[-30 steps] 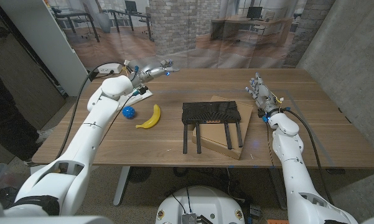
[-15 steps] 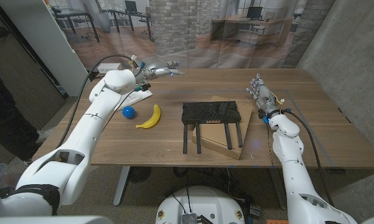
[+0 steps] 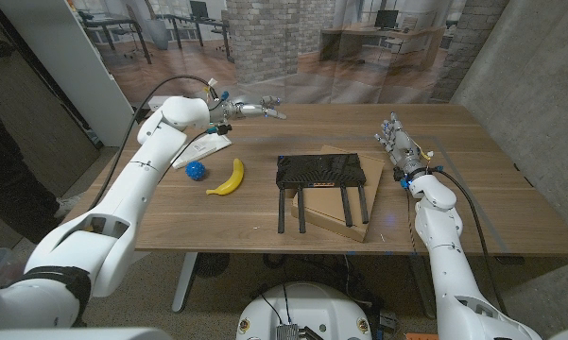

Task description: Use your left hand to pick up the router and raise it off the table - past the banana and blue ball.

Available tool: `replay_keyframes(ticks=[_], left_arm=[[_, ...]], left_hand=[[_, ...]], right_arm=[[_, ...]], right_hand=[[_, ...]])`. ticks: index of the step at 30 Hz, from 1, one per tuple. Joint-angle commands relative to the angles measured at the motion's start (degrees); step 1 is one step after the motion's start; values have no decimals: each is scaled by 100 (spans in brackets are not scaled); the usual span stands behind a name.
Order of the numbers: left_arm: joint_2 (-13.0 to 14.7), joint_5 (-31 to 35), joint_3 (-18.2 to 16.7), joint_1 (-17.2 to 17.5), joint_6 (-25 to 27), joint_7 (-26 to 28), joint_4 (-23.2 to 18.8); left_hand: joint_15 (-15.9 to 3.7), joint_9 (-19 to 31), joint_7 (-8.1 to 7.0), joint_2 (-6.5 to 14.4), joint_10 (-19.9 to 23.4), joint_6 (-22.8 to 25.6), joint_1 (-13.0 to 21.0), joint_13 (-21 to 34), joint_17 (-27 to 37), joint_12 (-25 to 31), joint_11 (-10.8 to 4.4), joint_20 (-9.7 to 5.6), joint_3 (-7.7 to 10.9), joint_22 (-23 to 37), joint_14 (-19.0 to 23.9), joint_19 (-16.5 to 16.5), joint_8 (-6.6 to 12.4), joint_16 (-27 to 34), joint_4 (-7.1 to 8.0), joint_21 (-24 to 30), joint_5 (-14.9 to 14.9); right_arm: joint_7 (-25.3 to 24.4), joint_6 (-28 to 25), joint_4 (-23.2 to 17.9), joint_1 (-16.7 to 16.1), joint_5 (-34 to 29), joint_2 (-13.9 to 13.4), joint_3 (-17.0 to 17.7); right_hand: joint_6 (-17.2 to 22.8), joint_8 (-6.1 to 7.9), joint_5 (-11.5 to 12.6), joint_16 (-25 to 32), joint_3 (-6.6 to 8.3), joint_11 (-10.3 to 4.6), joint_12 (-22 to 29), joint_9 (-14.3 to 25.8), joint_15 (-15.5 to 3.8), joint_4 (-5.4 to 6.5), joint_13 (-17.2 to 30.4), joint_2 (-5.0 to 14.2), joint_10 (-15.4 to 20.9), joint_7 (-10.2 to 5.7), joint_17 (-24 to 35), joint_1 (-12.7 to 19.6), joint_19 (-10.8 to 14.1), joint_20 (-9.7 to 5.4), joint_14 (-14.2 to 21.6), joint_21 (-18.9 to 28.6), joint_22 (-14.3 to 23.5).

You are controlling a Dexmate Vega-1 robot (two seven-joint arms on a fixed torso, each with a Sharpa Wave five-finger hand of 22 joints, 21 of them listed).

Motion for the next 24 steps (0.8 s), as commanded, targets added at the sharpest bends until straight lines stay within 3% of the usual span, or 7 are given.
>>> replay_keyframes(ticks=[1, 11, 16, 24], left_arm=[[88, 61, 242, -321, -10, -559, 200], [83, 156, 370, -503, -65, -735, 360], [60, 244, 447, -607, -103, -771, 437], [8, 414, 578, -766, -147, -797, 563]], left_hand=[[11, 23, 162, 15, -362, -966, 66, 48, 45, 123, 45, -2, -56, 38, -169, -231, 72, 61, 25, -9, 51], [-3, 23, 252, 28, -243, -822, 107, 78, 64, 212, 70, 25, -99, 47, -86, -207, 139, 113, 43, -9, 73], [-18, 23, 279, 44, -192, -758, 139, 91, 67, 249, 86, -84, -112, 49, -43, -168, 160, 134, 47, 2, 78], [-21, 22, 303, 46, -172, -726, 172, 102, 69, 272, 92, -76, -130, 50, -29, -151, 167, 140, 46, 3, 84]], right_arm=[[28, 57, 3, 56, -17, -22, -5], [20, 73, -32, 61, -33, -28, -12], [19, 99, -32, 56, -28, -19, -9], [17, 138, -57, 51, -15, -5, 8]], right_hand=[[25, 17, -1, 30, -52, -4, 17, 22, -2, 12, 14, -33, 47, 11, 31, 13, 70, -4, 38, 38, 30], [43, 17, -1, 27, -61, -12, 15, 20, -3, 4, 14, -33, 62, 13, 28, 17, 89, -9, 56, 37, 29], [47, 15, -2, 25, -68, -4, 11, 20, -10, 4, 14, -34, 59, 9, 28, 13, 91, -9, 58, 34, 29], [46, 12, -1, 21, -74, -4, 9, 19, -8, 2, 14, -33, 60, 10, 28, 12, 84, -5, 55, 28, 29]])
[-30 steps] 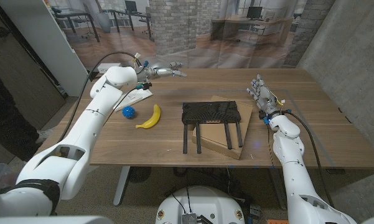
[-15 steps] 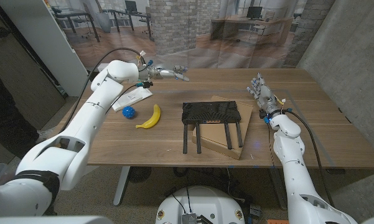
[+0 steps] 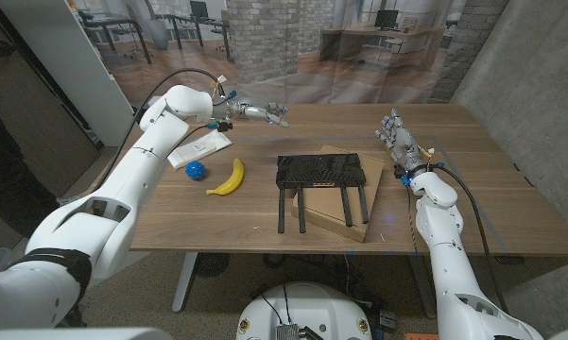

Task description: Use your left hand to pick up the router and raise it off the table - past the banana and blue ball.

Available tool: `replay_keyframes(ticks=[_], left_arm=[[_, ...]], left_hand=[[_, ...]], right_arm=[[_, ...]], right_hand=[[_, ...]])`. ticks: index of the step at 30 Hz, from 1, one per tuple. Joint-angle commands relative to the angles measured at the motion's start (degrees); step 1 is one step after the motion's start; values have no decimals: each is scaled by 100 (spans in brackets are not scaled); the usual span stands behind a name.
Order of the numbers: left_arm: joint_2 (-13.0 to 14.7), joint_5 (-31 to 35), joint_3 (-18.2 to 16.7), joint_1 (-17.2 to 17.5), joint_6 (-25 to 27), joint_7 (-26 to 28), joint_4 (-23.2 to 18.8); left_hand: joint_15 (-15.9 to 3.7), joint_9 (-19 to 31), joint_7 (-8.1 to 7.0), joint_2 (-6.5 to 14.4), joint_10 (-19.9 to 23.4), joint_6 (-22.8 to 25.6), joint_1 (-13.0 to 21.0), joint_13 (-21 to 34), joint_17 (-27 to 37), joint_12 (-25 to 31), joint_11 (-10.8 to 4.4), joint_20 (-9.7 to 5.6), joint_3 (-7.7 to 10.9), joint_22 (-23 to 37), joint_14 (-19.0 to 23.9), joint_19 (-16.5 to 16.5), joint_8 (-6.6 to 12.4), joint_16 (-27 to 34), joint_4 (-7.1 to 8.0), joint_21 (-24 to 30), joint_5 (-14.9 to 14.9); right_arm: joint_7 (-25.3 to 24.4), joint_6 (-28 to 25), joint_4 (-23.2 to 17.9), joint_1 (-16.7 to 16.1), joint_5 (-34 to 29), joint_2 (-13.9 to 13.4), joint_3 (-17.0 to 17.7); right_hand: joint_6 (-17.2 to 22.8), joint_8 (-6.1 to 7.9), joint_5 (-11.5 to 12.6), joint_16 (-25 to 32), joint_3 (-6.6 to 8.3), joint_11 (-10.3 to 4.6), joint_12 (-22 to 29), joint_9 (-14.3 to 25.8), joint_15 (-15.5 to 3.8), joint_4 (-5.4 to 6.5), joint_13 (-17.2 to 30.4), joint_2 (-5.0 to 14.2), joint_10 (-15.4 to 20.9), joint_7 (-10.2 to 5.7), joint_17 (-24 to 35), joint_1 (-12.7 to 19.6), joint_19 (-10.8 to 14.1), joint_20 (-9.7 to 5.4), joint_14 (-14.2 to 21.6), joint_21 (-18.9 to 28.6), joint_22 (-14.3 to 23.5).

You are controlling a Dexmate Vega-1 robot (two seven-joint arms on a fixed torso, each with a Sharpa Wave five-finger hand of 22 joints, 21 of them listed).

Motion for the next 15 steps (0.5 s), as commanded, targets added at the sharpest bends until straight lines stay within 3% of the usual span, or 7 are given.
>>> replay_keyframes(ticks=[1, 6, 10, 15], left_arm=[[-69, 215, 193, -254, -64, -124, 209], [-127, 276, 264, -344, -79, -152, 336], [-151, 371, 359, -430, -100, -205, 415], [-194, 410, 439, -536, -120, -324, 532]], left_hand=[[-25, 23, 299, 0, -162, -721, 70, 30, 16, 37, 38, -11, -37, 25, -27, -136, 35, 26, -2, 6, 59], [-22, 24, 339, -7, -115, -612, 102, 43, 19, 73, 57, -32, -68, 25, 56, -35, 67, 58, 0, 39, 72], [21, 20, 440, -25, 7, -506, 172, 56, 3, 129, 256, -204, -139, 15, 326, 310, 78, 145, 2, 154, 101], [-9, 16, 482, -33, 37, -472, 222, 55, -23, 137, 218, -250, -174, -3, 403, 411, 71, 151, -3, 174, 113]], right_arm=[[4, 54, -25, 1, 12, 16, 16], [13, 64, -22, 6, 24, 22, 24], [12, 70, -18, 12, 25, 26, 30], [18, 87, -4, 21, 34, 31, 38]], right_hand=[[54, 14, -1, 23, -26, 21, 12, 19, 20, 1, 14, -33, 26, 6, 28, 12, 40, 2, 31, 30, 29], [50, 11, -1, 21, -30, 17, 8, 19, 21, 0, 14, -30, 24, 2, 28, 12, 40, 3, 30, 28, 29], [45, 8, 0, 18, -32, 22, 7, 19, 23, -1, 14, -27, 23, -1, 28, 12, 35, 3, 26, 25, 29], [48, 8, 0, 18, -35, 11, 4, 19, 23, -1, 15, -23, 20, 2, 28, 11, 40, 4, 29, 26, 29]])
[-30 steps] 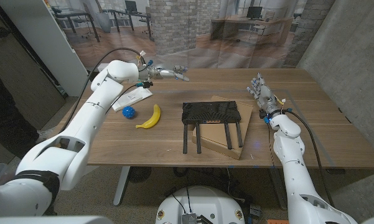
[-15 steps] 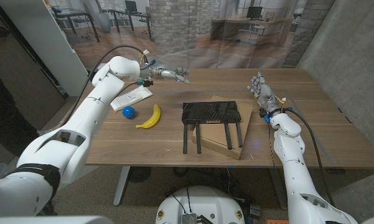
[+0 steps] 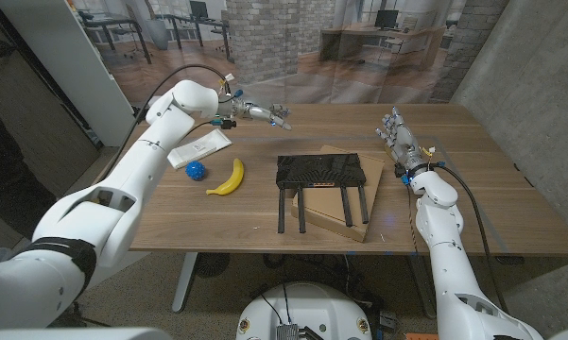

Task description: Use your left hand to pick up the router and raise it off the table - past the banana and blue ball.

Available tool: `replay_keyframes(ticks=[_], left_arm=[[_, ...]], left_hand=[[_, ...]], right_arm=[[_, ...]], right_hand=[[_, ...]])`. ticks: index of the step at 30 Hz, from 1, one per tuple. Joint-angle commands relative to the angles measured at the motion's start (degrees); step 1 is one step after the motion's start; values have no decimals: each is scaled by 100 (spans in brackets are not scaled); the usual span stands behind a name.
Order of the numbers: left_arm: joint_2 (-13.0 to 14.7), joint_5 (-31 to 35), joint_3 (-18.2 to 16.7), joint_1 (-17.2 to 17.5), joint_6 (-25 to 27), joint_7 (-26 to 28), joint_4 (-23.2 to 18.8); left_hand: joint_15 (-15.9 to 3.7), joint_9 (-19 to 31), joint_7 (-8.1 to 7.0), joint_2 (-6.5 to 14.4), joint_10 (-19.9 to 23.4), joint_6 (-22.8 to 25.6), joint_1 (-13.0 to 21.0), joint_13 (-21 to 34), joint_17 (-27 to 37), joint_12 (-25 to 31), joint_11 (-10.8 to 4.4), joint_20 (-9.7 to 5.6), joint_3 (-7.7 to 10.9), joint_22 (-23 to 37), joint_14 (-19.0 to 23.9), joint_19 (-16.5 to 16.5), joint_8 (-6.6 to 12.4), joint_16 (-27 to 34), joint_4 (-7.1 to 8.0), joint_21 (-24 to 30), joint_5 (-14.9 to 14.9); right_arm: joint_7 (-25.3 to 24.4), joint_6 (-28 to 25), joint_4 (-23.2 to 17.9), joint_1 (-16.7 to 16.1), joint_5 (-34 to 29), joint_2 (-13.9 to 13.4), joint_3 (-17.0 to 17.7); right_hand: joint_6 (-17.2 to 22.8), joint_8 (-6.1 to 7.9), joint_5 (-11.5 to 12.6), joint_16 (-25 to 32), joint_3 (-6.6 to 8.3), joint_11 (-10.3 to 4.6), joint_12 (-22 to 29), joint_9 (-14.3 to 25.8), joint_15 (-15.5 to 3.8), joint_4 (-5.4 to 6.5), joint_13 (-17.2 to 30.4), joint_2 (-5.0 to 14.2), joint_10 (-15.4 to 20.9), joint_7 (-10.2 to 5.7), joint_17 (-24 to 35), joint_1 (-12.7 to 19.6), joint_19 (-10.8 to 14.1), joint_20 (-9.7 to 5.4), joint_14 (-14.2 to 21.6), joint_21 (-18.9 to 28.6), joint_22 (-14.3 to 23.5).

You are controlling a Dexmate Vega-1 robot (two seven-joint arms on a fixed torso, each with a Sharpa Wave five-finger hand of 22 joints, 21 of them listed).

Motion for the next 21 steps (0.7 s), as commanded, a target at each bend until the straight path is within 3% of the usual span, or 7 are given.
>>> replay_keyframes(ticks=[1, 8, 16, 21], left_arm=[[-105, 142, 202, -255, -56, -204, 282], [-202, 25, 223, -333, -99, -368, 512], [-278, -79, 228, -411, -74, -501, 774], [-314, -54, 294, -493, -83, -570, 931]], left_hand=[[-31, 16, 487, 16, 27, -469, 101, 29, -9, 47, -36, 31, -44, 2, 61, 70, 25, 23, 4, 41, 33], [-29, 16, 476, 1, 232, -312, 157, 37, -25, 126, -47, 128, -111, -11, 274, 306, 58, 78, 11, 107, 68], [-122, 11, 495, -25, 291, -299, 202, 34, -51, 137, -59, 24, -170, -23, 373, 539, 34, 84, 10, 176, 96], [-46, 9, 494, -35, 310, -260, 211, 29, -65, 137, -26, 42, -201, -29, 316, 540, 37, 43, 15, 165, 107]], right_arm=[[13, 40, 15, 18, 22, 11, 17], [18, 55, 55, 52, 26, 8, 23], [9, 90, 105, 81, 33, 19, 28], [2, 105, 111, 90, 33, 22, 32]], right_hand=[[50, 8, 0, 18, -35, 13, 6, 19, 24, -1, 15, -23, 24, 5, 28, 11, 42, 5, 30, 27, 29], [44, 5, -1, 14, -39, 15, 2, 19, 25, -1, 15, -22, 16, 4, 28, 8, 36, 5, 23, 23, 29], [50, 6, -1, 15, -46, 16, 2, 19, 30, 0, 15, -21, 19, 1, 28, 4, 43, 9, 29, 24, 28], [42, 3, -1, 12, -49, 17, 0, 19, 34, 0, 15, -18, 16, 5, 28, 2, 37, 11, 22, 21, 28]])
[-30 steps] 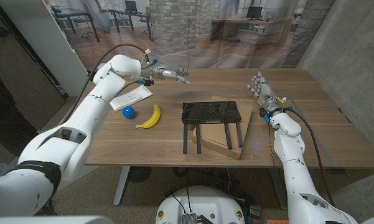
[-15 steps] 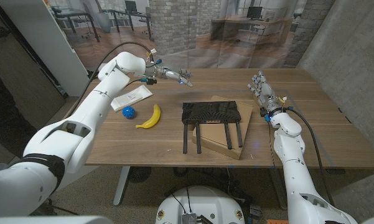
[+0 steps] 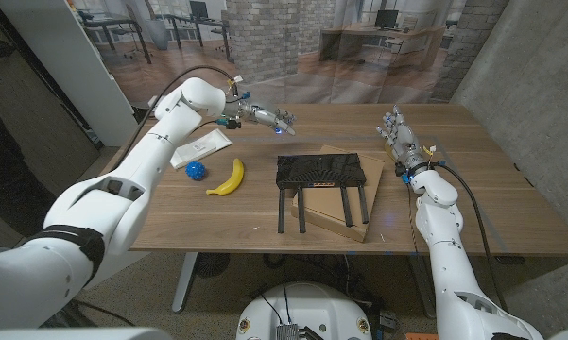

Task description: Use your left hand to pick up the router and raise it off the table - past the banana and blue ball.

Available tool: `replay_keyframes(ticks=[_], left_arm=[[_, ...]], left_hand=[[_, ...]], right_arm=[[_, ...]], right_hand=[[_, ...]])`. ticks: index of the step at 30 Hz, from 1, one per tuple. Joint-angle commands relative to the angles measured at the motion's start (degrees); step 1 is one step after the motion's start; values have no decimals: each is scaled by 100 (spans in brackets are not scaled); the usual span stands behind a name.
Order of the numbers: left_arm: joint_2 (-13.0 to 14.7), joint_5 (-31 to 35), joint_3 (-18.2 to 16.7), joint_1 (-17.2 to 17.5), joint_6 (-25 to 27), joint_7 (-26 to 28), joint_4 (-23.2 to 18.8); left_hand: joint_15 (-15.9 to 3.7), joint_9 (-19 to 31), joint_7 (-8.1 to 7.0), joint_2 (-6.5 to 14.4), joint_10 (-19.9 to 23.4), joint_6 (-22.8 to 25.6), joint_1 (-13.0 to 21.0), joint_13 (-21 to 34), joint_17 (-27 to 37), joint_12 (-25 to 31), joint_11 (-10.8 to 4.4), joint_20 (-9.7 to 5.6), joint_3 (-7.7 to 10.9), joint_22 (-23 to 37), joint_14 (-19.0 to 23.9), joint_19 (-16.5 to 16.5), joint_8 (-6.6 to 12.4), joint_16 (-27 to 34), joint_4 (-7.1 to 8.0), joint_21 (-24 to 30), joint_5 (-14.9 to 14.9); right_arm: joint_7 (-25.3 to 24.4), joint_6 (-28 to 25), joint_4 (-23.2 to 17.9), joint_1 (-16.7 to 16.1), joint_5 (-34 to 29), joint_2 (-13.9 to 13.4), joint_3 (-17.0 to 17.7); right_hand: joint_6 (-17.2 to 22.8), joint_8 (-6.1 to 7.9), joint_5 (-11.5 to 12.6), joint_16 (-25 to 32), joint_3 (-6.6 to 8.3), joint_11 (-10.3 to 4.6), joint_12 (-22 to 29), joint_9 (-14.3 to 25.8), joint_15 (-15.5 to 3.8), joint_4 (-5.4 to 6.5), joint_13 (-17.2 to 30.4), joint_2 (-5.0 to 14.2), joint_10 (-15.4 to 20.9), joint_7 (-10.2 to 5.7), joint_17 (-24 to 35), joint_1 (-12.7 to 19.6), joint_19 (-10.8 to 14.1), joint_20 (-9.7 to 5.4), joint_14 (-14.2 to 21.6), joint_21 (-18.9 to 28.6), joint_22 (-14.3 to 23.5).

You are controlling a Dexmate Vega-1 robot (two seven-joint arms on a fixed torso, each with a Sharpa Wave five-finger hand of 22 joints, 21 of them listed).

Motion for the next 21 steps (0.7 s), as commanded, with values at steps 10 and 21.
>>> replay_keyframes(ticks=[10, 21], left_arm=[[-207, 51, 298, -452, -37, -455, 742], [-364, 128, 493, -860, -161, -767, 1331]], left_hand=[[134, 8, 474, -18, 64, -110, 76, -15, -36, 38, 156, 134, -110, -1, -3, 83, 45, -30, 5, 9, 55], [142, 8, 498, -4, 91, -50, 110, -31, -55, 29, 119, 283, -154, -7, -24, 144, 37, -68, 13, 9, 72]], right_arm=[[-34, 72, 41, 36, 8, 26, 17], [-52, 84, 97, 76, 4, 40, 6]], right_hand=[[43, 3, -1, 14, -32, 20, 1, 19, 12, 26, 15, -16, 23, 5, 29, -4, 37, 11, 7, 20, 29], [44, 3, -1, 15, -40, 12, 2, 19, 12, 28, 15, -17, 29, 8, 30, -10, 44, 10, 11, 22, 29]])
